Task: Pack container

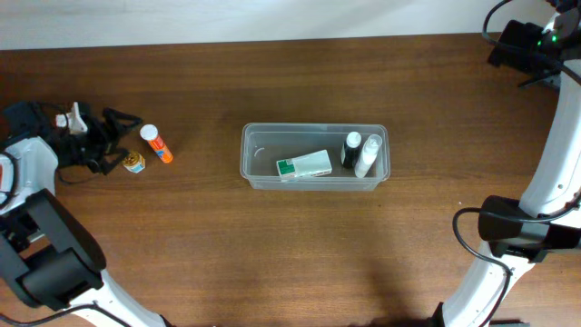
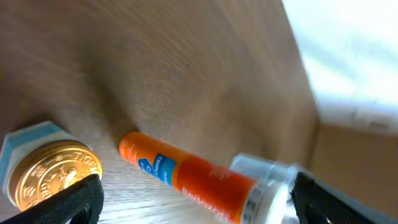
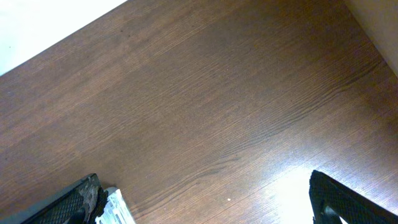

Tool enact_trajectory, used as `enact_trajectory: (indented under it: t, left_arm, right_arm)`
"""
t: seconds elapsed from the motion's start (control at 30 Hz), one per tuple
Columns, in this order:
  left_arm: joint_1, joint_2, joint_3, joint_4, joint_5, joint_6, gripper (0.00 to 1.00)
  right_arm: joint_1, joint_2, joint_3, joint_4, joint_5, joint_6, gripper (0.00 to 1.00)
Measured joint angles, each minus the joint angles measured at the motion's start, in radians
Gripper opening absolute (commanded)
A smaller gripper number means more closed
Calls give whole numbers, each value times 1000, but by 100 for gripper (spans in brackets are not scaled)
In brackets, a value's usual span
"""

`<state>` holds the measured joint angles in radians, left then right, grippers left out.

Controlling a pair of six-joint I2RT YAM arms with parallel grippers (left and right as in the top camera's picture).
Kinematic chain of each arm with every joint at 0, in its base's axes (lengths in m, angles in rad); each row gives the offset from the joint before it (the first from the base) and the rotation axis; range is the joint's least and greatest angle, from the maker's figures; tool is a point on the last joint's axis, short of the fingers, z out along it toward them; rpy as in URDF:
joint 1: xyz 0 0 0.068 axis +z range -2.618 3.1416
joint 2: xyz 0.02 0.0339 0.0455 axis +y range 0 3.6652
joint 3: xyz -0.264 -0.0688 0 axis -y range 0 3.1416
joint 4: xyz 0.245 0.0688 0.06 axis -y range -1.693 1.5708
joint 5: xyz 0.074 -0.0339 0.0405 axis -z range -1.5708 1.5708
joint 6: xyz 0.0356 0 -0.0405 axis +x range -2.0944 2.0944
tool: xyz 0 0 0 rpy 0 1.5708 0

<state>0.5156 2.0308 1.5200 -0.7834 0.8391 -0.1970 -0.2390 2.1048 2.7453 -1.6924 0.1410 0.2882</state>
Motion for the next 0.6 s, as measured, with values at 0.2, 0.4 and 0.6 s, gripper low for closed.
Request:
enact_trajectory:
  t: [0.2, 0.4, 0.6]
  left_arm:
    - [-35, 0, 0, -67, -19, 303, 98]
    - [-130, -17, 3, -45, -91, 450, 98]
    - [-180, -12, 2, -18, -258, 505, 98]
  right_arm:
    - [0, 0, 0, 0, 0, -1, 98]
    - [0, 0, 0, 0, 0, 0, 98]
    - [0, 0, 0, 0, 0, 0, 98]
